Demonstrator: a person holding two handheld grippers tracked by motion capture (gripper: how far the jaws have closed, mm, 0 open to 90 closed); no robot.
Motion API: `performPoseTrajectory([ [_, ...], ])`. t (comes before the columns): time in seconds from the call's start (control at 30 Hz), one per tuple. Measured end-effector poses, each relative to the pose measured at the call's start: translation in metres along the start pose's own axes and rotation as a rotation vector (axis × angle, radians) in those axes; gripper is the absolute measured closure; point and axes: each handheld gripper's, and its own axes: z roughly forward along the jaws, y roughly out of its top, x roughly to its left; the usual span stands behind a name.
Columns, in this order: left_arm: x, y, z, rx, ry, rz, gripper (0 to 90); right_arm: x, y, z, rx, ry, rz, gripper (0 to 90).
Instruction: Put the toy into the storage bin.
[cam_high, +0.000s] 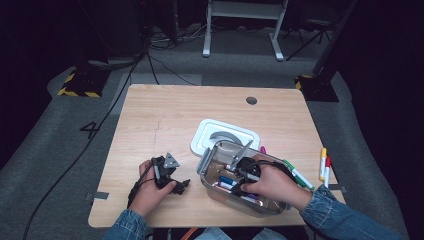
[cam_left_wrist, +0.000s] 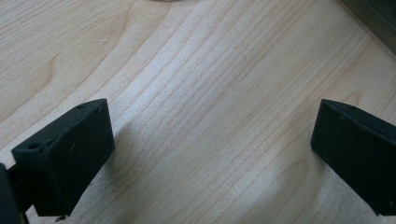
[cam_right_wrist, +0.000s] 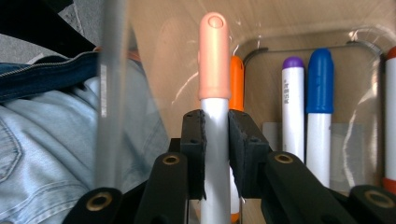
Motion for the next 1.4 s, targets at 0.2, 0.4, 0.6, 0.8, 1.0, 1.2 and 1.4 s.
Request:
performPoseTrajectory([
  [0.2, 0.0, 0.0, 0.0, 0.0, 0.0, 0.0, 0.0, -0.008, -0.002, 0.012, 0.041, -0.009, 0.023, 77.1],
  [0.4, 0.0, 0.0, 0.0, 0.0, 0.0, 0.0, 0.0, -0.014, -0.003, 0.02, 0.054, -0.007, 0.041, 77.1],
  [0.6, 0.0, 0.0, 0.0, 0.0, 0.0, 0.0, 0.0, -0.017, -0.004, 0.03, 0.076, -0.005, 0.047, 77.0],
  [0.8, 0.0, 0.0, 0.0, 0.0, 0.0, 0.0, 0.0, -0.02, -0.004, 0.032, 0.05, -0.035, 0.03, 65.4],
  [1.0, 0.0, 0.0, 0.0, 0.0, 0.0, 0.0, 0.0, -0.019, 0.0, 0.003, -0.088, -0.127, -0.006, 59.1],
  [1.2, 0.0, 0.0, 0.0, 0.0, -0.001, 0.0, 0.0, -0.012, 0.0, -0.044, -0.238, -0.198, -0.011, 57.6],
  [1.4, 0.0, 0.0, 0.0, 0.0, 0.0, 0.0, 0.0, -0.019, -0.01, -0.084, -0.338, -0.278, 0.011, 57.8],
])
